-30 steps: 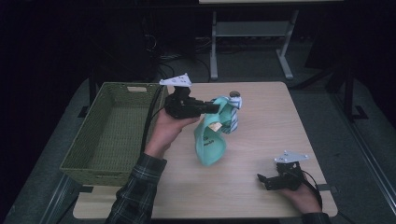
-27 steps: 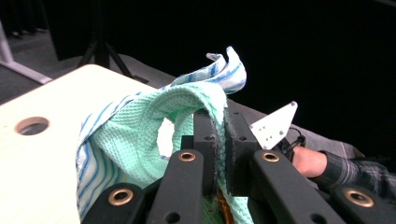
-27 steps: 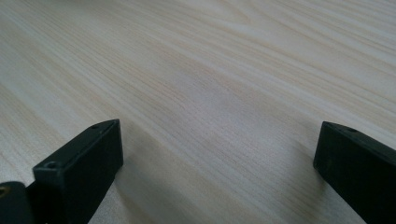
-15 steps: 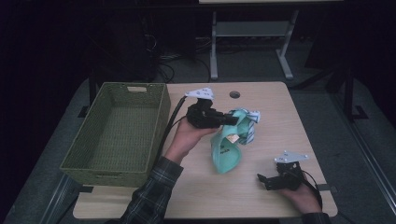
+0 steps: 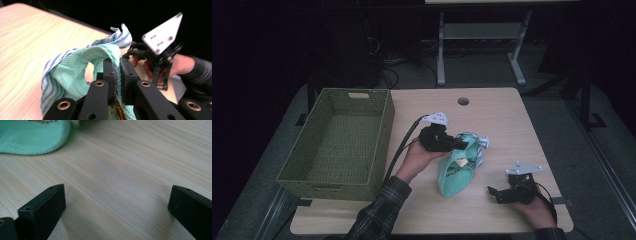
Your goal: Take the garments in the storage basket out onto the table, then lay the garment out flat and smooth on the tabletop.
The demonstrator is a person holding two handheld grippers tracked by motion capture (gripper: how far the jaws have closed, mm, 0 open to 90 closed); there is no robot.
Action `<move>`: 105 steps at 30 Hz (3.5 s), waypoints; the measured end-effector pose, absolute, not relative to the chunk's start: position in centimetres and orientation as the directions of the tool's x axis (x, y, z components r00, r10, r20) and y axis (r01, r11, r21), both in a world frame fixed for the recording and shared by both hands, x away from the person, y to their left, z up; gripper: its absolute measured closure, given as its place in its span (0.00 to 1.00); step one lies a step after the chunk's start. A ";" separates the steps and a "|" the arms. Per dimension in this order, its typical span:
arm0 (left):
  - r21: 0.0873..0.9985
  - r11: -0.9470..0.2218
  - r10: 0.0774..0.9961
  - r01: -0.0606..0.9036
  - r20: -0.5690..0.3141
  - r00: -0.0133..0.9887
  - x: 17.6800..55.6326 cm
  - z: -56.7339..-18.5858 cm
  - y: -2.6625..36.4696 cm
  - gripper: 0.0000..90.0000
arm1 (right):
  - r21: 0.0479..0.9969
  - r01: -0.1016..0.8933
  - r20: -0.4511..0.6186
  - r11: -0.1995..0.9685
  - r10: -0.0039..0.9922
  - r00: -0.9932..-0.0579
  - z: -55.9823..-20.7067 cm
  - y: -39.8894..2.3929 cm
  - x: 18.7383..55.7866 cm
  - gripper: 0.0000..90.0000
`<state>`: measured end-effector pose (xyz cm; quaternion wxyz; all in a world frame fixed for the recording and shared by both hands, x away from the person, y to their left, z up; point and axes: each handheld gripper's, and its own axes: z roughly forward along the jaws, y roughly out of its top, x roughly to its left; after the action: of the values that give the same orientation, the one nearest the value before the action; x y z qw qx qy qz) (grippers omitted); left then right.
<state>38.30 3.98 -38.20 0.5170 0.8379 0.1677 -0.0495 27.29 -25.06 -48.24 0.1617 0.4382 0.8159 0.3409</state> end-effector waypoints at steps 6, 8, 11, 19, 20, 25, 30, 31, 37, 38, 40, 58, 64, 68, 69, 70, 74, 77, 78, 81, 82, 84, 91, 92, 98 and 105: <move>0.840 -0.429 0.257 0.332 -0.239 0.936 38.4 -39.5 4.4 0.93 | 0.698 0.604 0.035 0.384 0.825 -0.564 -48.2 -25.1 27.3 0.01; 0.831 -0.444 0.271 0.336 -0.233 0.934 38.4 -40.2 4.7 0.92 | 0.698 0.604 0.035 0.384 0.825 -0.564 -48.2 -25.1 27.3 0.01; 0.825 -0.452 0.282 0.338 -0.227 0.932 38.4 -40.9 5.0 0.92 | 0.698 0.604 0.034 0.384 0.825 -0.564 -48.2 -25.1 27.3 0.01; 0.805 -0.469 0.320 0.363 -0.228 0.920 38.8 -42.7 5.7 0.91 | 0.698 0.604 0.034 0.384 0.825 -0.565 -48.2 -25.1 27.3 0.01; 0.803 -0.469 0.327 0.368 -0.229 0.917 38.8 -43.0 5.7 0.91 | 0.698 0.604 0.034 0.384 0.825 -0.565 -48.2 -25.1 27.3 0.01; 0.784 -0.480 0.357 0.393 -0.235 0.904 39.3 -44.6 6.2 0.91 | 0.698 0.604 0.034 0.385 0.825 -0.565 -48.2 -25.1 27.3 0.01; 0.766 -0.497 0.374 0.409 -0.237 0.897 39.3 -45.5 6.0 0.89 | 0.698 0.604 0.034 0.384 0.825 -0.565 -48.2 -25.1 27.3 0.01; 0.766 -0.500 0.373 0.404 -0.231 0.899 39.3 -45.4 5.9 0.87 | 0.698 0.604 0.034 0.384 0.825 -0.565 -48.2 -25.1 27.3 0.01; 0.778 -0.488 0.386 0.397 -0.216 0.897 39.0 -43.9 6.0 0.70 | 0.698 0.604 0.034 0.385 0.825 -0.565 -48.2 -25.1 27.3 0.01; 0.782 -0.488 0.386 0.388 -0.205 0.899 38.8 -43.2 6.1 0.68 | 0.698 0.604 0.034 0.385 0.825 -0.565 -48.2 -25.1 27.3 0.01; 0.784 -0.488 0.388 0.384 -0.199 0.900 38.7 -42.8 6.2 0.62 | 0.698 0.604 0.034 0.385 0.825 -0.565 -48.2 -25.1 27.3 0.01; 0.760 -0.535 0.395 0.369 -0.161 0.904 33.0 -41.7 8.6 1.00 | 0.700 0.602 0.028 0.384 0.828 -0.561 -48.2 -24.9 27.3 0.01; 0.745 -0.550 0.390 0.377 -0.170 0.905 31.6 -42.8 9.0 1.00 | 0.701 0.597 0.027 0.391 0.821 -0.570 -48.3 -24.8 27.4 0.01; 0.729 -0.572 0.389 0.377 -0.164 0.907 30.9 -43.5 9.2 1.00 | 0.701 0.595 0.026 0.392 0.820 -0.572 -48.3 -24.8 27.4 0.01; 0.727 -0.571 0.392 0.381 -0.166 0.905 30.7 -43.8 9.2 1.00 | 0.701 0.597 0.028 0.390 0.821 -0.570 -48.3 -24.8 27.4 0.01; 0.727 -0.571 0.392 0.381 -0.166 0.905 30.7 -43.8 9.2 1.00 | 0.701 0.597 0.028 0.390 0.821 -0.570 -48.3 -24.8 27.4 0.01; 0.705 -0.597 0.385 0.381 -0.164 0.908 30.2 -44.6 8.9 0.99 | 0.689 0.605 0.029 0.399 0.819 -0.574 -48.1 -24.7 27.6 0.01; 0.696 -0.617 0.377 0.368 -0.149 0.914 30.3 -44.9 8.8 0.99 | 0.693 0.597 0.019 0.403 0.818 -0.575 -47.8 -24.6 27.7 0.01; 0.691 -0.621 0.380 0.369 -0.146 0.913 30.3 -45.0 8.8 0.99 | 0.700 0.593 0.021 0.398 0.819 -0.574 -47.7 -24.7 27.7 0.01; 0.679 -0.637 0.380 0.366 -0.138 0.915 30.4 -45.2 8.7 0.99 | 0.704 0.601 0.046 0.379 0.820 -0.571 -47.2 -24.6 28.0 0.02; 0.660 -0.659 0.378 0.359 -0.121 0.918 30.4 -45.5 8.7 1.00 | 0.705 0.598 0.046 0.381 0.817 -0.575 -47.1 -24.5 28.1 0.05; 0.651 -0.673 0.377 0.353 -0.109 0.920 30.4 -45.6 8.6 1.00 | 0.710 0.591 0.055 0.384 0.806 -0.590 -46.7 -24.2 28.3 0.09; 0.626 -0.693 0.381 0.356 -0.101 0.919 30.4 -46.0 8.4 1.00 | 0.723 0.588 0.110 0.363 0.780 -0.616 -45.9 -23.5 28.9 0.22; 0.627 -0.692 0.382 0.357 -0.101 0.919 30.4 -46.0 8.4 1.00 | 0.723 0.588 0.110 0.363 0.780 -0.616 -45.9 -23.5 28.9 0.22; 0.629 -0.690 0.383 0.359 -0.104 0.918 30.4 -46.0 8.4 1.00 | 0.749 0.558 0.112 0.356 0.763 -0.637 -44.8 -22.9 29.7 0.44; 0.629 -0.686 0.380 0.366 -0.120 0.917 30.6 -46.1 8.5 1.00 | 0.741 0.562 0.119 0.369 0.751 -0.650 -44.6 -21.4 31.8 0.54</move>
<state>30.60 8.53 -46.09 0.3404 0.9180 0.2030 0.0100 31.85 -21.40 -44.62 0.1202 0.4009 0.8184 0.3936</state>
